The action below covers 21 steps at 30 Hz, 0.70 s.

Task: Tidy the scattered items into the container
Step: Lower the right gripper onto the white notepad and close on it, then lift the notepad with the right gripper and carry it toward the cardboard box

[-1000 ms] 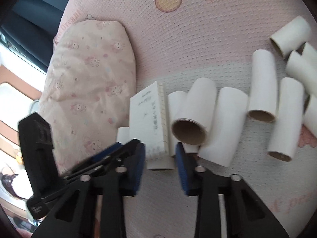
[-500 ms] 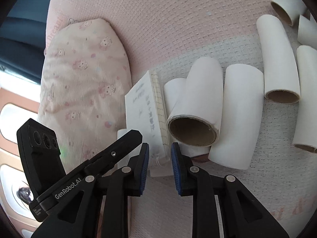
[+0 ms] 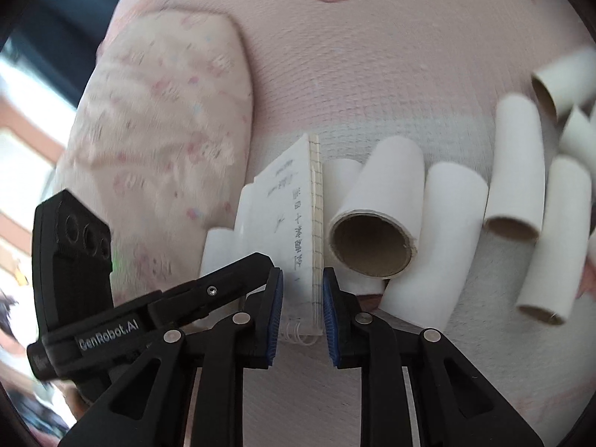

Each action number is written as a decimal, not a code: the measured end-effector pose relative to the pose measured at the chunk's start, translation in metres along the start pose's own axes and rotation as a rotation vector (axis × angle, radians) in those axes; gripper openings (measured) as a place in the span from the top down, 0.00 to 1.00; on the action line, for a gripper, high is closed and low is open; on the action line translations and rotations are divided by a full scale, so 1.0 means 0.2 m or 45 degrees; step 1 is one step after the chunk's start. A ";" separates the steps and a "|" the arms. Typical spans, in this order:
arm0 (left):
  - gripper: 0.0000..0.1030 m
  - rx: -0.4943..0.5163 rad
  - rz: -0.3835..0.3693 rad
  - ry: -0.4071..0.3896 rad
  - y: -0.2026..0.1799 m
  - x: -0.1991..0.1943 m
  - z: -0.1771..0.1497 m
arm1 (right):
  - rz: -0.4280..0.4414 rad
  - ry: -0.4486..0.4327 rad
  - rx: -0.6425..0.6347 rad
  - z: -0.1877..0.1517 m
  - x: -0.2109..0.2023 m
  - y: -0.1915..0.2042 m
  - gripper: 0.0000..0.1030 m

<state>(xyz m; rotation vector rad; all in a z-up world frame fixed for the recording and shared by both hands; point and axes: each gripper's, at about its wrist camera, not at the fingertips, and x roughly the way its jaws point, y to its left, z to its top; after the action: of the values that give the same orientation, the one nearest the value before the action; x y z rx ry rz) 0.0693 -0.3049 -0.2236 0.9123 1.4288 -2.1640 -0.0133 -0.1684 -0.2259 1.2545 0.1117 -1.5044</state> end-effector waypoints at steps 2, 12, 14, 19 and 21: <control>0.59 -0.041 -0.034 -0.009 0.02 0.00 -0.01 | -0.004 0.017 -0.059 -0.01 -0.01 0.02 0.83; 0.53 0.051 -0.009 0.021 -0.10 0.08 -0.03 | -0.024 0.046 0.036 -0.07 -0.08 -0.11 0.84; 0.53 0.057 -0.024 0.021 -0.09 0.08 -0.04 | -0.024 0.032 0.049 -0.07 -0.10 -0.14 0.84; 0.53 0.066 0.024 0.050 -0.11 0.10 -0.01 | 0.002 0.056 0.059 -0.07 -0.08 -0.15 0.83; 0.53 0.063 0.040 0.050 -0.10 0.10 0.01 | 0.010 0.078 0.044 -0.06 -0.05 -0.13 0.83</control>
<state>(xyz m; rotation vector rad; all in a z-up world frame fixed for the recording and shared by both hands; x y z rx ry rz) 0.0419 -0.2987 -0.2237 0.9936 1.3751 -2.1783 -0.0279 -0.1430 -0.2375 1.3277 0.1212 -1.4670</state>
